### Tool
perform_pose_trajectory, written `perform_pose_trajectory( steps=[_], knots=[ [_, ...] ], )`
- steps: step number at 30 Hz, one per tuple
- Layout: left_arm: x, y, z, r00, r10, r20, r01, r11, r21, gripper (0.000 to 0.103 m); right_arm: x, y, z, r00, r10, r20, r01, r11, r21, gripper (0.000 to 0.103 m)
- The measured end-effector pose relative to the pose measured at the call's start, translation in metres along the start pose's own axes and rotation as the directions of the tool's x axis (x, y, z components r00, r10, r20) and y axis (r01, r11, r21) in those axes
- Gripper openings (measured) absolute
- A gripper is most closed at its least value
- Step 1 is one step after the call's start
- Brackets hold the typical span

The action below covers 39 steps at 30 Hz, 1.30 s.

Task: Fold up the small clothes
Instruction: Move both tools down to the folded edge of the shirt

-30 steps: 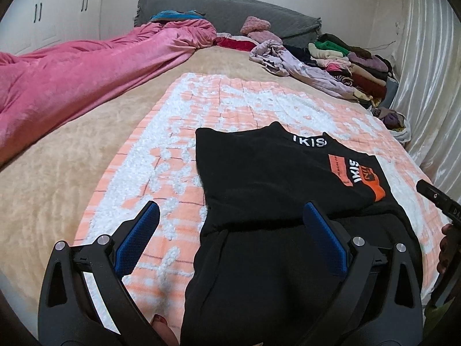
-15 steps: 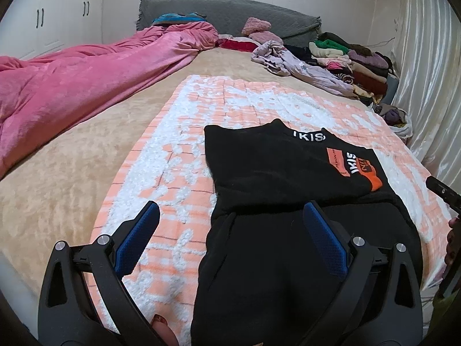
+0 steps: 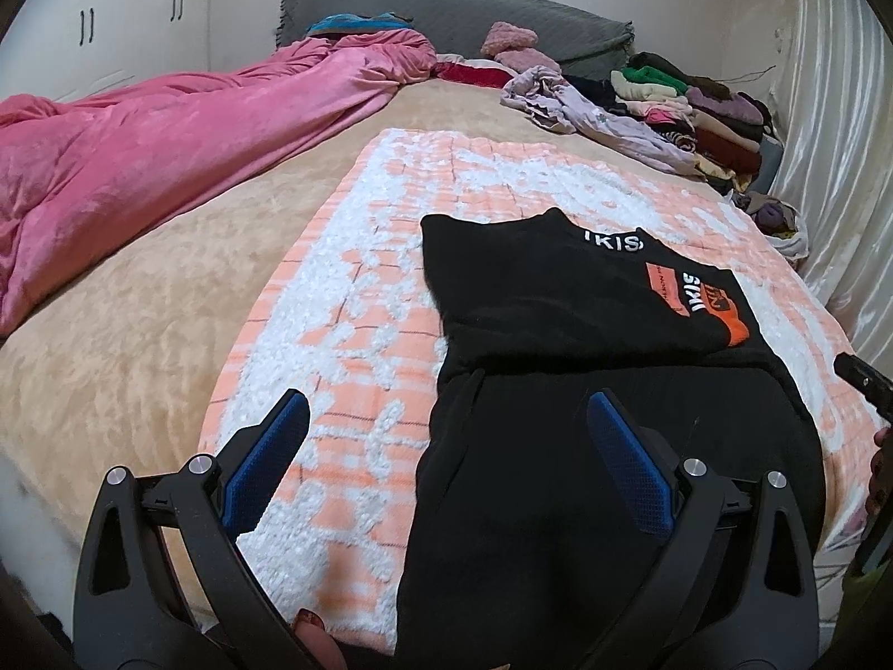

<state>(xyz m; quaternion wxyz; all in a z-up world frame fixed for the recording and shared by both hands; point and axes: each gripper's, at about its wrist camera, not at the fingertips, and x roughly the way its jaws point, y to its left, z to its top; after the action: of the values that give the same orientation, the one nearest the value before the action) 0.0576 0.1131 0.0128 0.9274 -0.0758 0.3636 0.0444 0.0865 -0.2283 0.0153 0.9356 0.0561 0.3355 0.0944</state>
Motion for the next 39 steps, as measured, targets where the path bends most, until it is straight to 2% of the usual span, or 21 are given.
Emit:
perform_pose_trajectory(
  steps=[16, 39],
  knots=[
    [-0.007, 0.001, -0.03, 0.997, 0.038, -0.063, -0.036, 0.999, 0.032, 0.093, -0.002, -0.007, -0.029, 0.998, 0.012, -0.068, -0.012, 1.0, -0.007, 0.097],
    [0.001, 0.012, -0.065, 0.984, 0.03, -0.174, -0.027, 0.999, 0.018, 0.093, -0.018, -0.025, -0.068, 0.991, 0.0, -0.135, -0.002, 1.0, -0.008, 0.096]
  ],
)
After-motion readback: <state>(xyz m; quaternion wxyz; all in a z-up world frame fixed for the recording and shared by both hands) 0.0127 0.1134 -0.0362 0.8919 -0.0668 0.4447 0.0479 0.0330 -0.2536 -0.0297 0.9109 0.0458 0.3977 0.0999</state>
